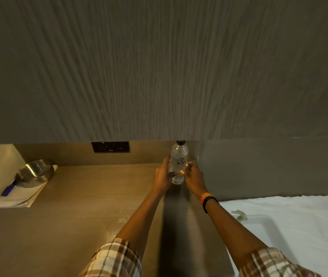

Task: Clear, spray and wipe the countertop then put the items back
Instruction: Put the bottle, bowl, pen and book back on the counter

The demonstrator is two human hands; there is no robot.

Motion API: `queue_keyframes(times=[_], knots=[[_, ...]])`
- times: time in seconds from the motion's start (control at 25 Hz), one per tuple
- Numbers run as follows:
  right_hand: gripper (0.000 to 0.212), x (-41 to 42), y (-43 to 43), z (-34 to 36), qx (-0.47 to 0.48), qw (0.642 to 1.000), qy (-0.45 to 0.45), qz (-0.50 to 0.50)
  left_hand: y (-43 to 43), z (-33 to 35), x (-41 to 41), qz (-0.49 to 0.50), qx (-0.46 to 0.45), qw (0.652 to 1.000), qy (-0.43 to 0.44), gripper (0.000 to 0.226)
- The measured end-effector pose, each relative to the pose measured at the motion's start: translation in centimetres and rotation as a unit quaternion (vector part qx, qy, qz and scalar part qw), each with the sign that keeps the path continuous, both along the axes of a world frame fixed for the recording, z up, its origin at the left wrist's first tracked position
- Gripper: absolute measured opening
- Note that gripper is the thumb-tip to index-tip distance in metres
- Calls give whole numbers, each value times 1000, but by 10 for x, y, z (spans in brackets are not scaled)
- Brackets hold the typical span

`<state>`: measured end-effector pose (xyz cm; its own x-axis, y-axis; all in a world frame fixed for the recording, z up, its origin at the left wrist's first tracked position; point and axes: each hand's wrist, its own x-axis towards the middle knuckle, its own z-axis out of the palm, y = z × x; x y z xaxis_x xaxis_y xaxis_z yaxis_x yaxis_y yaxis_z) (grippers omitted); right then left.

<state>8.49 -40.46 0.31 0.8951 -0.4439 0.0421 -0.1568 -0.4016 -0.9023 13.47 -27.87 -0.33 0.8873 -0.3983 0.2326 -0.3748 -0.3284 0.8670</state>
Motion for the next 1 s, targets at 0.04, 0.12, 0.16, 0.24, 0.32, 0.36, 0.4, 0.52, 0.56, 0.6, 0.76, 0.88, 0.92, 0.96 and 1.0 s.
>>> queue_keyframes(times=[0.04,0.12,0.16,0.24,0.32,0.36,0.4,0.52,0.56,0.6,0.76,0.88,0.92,0.96,1.0], knots=[[32,-7,2,-2,-3,1000,-5,-12,4,-2,-4,-5,13,1000,-3,77],[50,-26,10,-14,-92,995,30,-32,17,-10,-13,-6,71,997,-7,83],[57,-36,19,-22,-187,980,53,-41,28,-16,-17,3,121,992,-23,80],[63,-56,45,-37,-301,953,23,-18,59,-30,-27,26,234,968,-88,70],[70,-66,78,-46,-305,952,1,34,98,-40,-37,27,321,936,-142,68],[74,-65,96,-49,-328,943,6,55,119,-44,-41,29,356,920,-161,68],[77,-62,114,-52,-350,934,18,68,143,-48,-43,35,386,906,-170,69],[85,-37,188,-52,-383,916,28,114,234,-52,-42,85,424,889,-149,74],[86,-27,214,-49,-391,910,22,133,267,-51,-38,104,436,881,-148,75],[86,-15,241,-47,-399,904,15,152,301,-50,-33,128,449,872,-149,75],[81,36,335,-33,-373,904,21,207,419,-37,-1,211,467,852,-104,73],[75,78,399,-23,-349,906,27,240,489,-30,27,239,470,846,-73,70],[71,93,416,-21,-337,909,23,246,505,-29,36,245,450,856,-70,67],[65,108,432,-19,-321,915,19,245,517,-30,45,252,409,875,-65,63],[58,122,446,-17,-296,925,15,237,523,-31,53,259,359,895,-56,58]])
